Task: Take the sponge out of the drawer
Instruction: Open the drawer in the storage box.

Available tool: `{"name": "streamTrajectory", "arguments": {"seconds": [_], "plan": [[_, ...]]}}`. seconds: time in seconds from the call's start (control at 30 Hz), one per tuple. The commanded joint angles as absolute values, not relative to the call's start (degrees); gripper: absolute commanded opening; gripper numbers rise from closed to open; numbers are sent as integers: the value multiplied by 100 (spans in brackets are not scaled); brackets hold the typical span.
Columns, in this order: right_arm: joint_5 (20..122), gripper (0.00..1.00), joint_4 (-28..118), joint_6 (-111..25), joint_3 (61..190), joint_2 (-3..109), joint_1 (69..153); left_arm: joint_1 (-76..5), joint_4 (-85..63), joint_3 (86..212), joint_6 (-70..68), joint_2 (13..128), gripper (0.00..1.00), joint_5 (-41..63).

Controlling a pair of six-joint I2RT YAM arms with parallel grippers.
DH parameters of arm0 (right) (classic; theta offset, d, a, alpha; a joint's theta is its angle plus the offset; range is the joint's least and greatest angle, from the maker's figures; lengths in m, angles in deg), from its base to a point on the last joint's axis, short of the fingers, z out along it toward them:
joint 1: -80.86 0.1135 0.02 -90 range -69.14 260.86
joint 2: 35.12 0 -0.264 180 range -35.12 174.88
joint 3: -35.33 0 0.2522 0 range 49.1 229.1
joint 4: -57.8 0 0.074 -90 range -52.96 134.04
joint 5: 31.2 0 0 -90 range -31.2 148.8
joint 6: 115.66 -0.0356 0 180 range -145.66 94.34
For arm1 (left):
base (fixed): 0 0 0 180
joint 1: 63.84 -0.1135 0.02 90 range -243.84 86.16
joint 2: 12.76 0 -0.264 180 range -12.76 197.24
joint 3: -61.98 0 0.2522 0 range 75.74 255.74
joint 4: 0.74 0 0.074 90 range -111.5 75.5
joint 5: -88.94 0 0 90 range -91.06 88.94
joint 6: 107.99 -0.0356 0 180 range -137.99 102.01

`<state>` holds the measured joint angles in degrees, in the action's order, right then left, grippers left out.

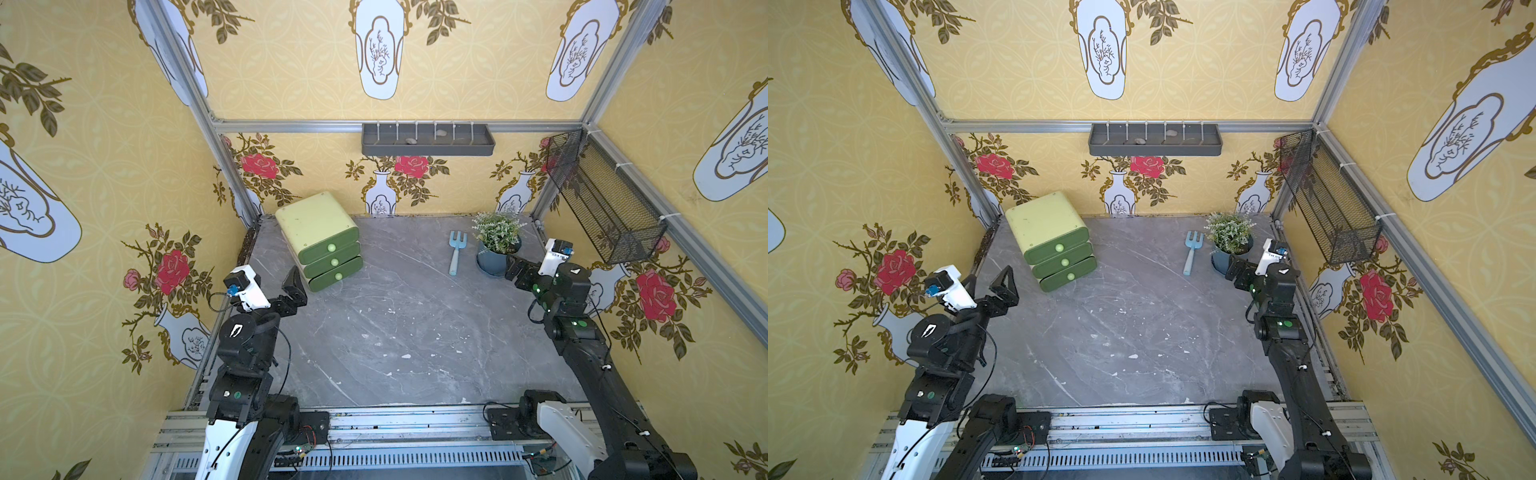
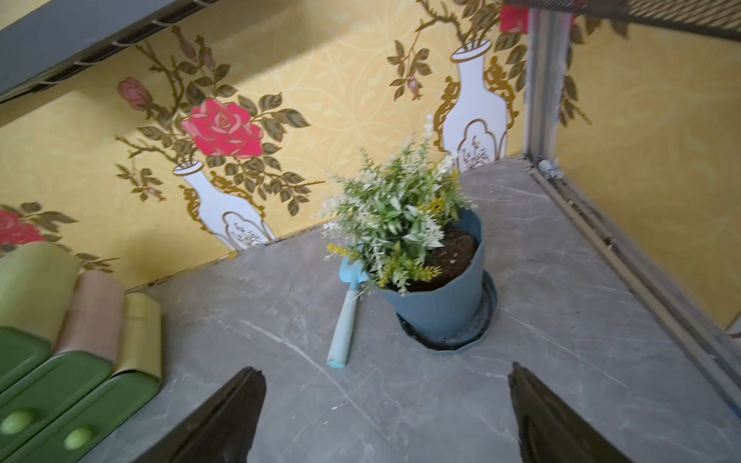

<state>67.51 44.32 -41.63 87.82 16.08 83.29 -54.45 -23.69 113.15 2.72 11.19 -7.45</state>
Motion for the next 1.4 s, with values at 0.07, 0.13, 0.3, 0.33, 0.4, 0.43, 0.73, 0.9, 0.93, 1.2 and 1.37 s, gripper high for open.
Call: {"name": "streamTrajectory", "arguments": {"seconds": [0.07,0.13,0.3,0.33,0.4,0.43,0.73,0.9,0.93,1.2,1.37], "plan": [[7340,98,4049,-4342,9170,1762,8940,-5451,-2993,11614,-294,1200,100,903],[7137,97,3996,-4301,9368,1921,9377,-5446,-3126,11680,-411,1237,100,1096],[6514,98,4048,-4254,9965,2631,10584,-5445,-3408,11798,-477,1462,100,1158],[6384,98,4084,-4245,10118,2872,10909,-5449,-3420,11818,-402,1496,100,1046],[6187,97,4151,-4227,10407,3287,11402,-5456,-3380,11818,-363,1535,100,914],[6083,98,4208,-4227,10561,3513,11642,-5457,-3354,11826,-343,1560,100,815],[5854,99,4707,-4067,11919,5342,12956,-5933,-3442,12434,172,2505,100,1373],[5809,99,4786,-4077,12716,6284,13293,-6474,-3447,12563,609,2765,100,1305],[5810,98,4816,-4146,12864,6452,13337,-6598,-3417,12535,679,2759,100,1300],[6455,94,5275,-5213,13556,7245,13365,-7599,-2875,11967,1469,2902,98,2253],[6874,92,5512,-5984,13772,7532,13333,-7870,-2671,11732,1581,2926,98,2566]]}}
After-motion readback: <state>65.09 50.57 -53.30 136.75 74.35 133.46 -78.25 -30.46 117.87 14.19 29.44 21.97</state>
